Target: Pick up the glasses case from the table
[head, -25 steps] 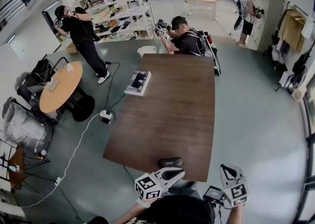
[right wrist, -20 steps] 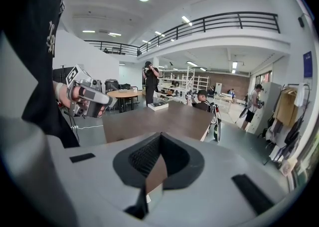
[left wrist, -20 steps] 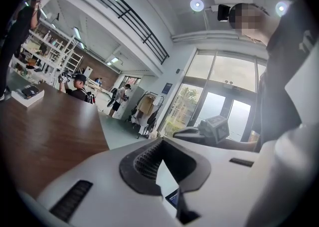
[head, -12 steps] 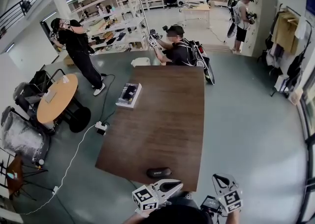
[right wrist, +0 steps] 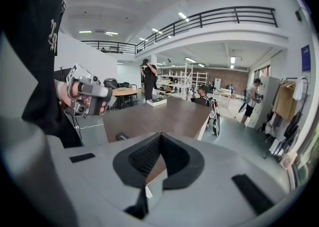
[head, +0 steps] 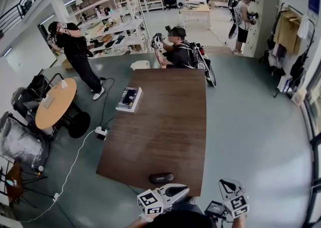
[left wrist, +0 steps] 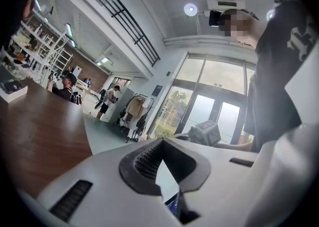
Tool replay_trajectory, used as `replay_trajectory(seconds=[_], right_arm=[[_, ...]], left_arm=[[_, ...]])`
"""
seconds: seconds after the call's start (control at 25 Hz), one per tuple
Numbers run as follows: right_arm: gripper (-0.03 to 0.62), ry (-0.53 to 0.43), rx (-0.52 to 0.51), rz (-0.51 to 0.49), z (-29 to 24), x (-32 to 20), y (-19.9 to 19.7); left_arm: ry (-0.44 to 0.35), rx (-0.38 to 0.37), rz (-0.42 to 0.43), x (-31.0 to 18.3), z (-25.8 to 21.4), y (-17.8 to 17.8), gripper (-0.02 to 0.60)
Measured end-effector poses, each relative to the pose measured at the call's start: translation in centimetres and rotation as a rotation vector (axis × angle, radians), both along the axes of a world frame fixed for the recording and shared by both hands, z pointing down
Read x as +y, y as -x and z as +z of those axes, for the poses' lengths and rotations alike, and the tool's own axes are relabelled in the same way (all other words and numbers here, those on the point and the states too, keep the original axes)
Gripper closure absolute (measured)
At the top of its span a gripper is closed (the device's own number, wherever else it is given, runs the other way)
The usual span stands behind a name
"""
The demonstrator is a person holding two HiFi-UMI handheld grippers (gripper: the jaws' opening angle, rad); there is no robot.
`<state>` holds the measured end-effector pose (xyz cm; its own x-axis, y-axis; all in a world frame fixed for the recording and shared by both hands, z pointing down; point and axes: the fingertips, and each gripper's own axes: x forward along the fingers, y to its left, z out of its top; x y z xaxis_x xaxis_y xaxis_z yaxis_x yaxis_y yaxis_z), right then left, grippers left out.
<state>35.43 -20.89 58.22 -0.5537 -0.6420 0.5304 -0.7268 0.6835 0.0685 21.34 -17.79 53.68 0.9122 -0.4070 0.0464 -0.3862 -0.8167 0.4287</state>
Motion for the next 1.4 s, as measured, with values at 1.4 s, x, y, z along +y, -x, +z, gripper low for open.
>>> replay_trajectory(seconds=[1.4], right_arm=[[0.507,0.162,0.046,-0.415,4.8,-4.7,24.6]], left_arm=[[-0.021,-0.077,-0.352,-1.6,0.5,25.0,0.574]])
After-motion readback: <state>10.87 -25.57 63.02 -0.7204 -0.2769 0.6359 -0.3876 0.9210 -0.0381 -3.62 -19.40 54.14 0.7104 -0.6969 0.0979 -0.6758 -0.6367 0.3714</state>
